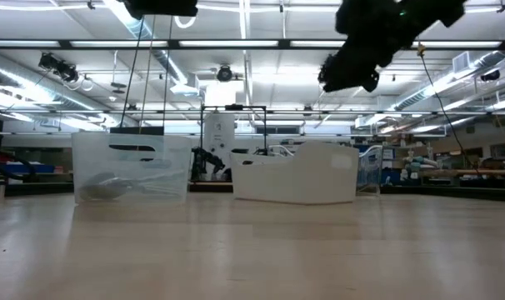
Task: Sort silverware by color (type)
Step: Return to Home Position
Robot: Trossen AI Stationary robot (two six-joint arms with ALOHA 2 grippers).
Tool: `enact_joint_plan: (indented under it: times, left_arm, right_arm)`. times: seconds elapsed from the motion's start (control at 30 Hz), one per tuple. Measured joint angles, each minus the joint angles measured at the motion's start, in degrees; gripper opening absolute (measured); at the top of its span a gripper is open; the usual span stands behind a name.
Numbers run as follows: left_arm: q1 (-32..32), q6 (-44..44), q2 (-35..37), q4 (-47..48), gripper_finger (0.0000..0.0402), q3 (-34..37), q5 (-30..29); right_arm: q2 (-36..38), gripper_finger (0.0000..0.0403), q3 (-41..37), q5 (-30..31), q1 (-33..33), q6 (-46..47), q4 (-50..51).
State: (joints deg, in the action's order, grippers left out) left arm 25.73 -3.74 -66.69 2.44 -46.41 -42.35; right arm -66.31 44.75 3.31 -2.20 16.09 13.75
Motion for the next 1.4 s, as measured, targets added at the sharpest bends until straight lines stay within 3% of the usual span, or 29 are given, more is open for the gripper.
enact_joint_plan:
  times: [0.2, 0.37, 0.5, 0.8, 0.93, 1.03, 1.23, 1.4]
  left_arm:
    - [-2.05, 0.03, -0.63, -1.37, 0.0155, 0.33, 3.96]
    - [-3.04, 2.07, -0.89, -15.79, 0.0155, 9.83, 8.60]
    - [-4.31, 2.41, 2.03, -18.06, 0.0155, 15.49, 9.01]
    - [-6.29, 5.69, 21.08, -18.83, 0.0155, 28.94, 9.12]
    - [-5.74, 4.33, 30.72, -19.72, 0.0155, 33.31, 9.06]
    - [-4.81, 4.05, 35.96, -21.43, 0.0155, 35.68, 9.10]
    - [-3.76, 0.97, 40.97, -26.37, 0.0155, 41.79, 9.47]
    - [-2.15, -2.21, 42.83, -26.70, 0.0155, 44.88, 12.52]
  right_arm:
    - [7.98, 0.0203, -10.14, 1.10, 3.54, 0.40, -13.32]
    - [14.01, 0.0203, -19.29, -1.22, 2.90, -2.95, -26.78]
    - [18.62, 0.0201, -23.81, -4.35, 0.15, -4.32, -31.35]
    - [32.24, 0.0168, -27.79, -7.93, -6.79, -5.67, -28.21]
    - [40.44, 0.0149, -29.79, -6.71, -7.60, -8.23, -23.64]
    - [45.54, 0.0135, -33.89, -5.25, -7.80, -8.09, -26.36]
    - [52.61, 0.0113, -42.49, -4.20, -7.80, -3.91, -36.33]
    - [57.25, 0.0104, -44.39, -5.41, -7.80, -0.85, -37.23]
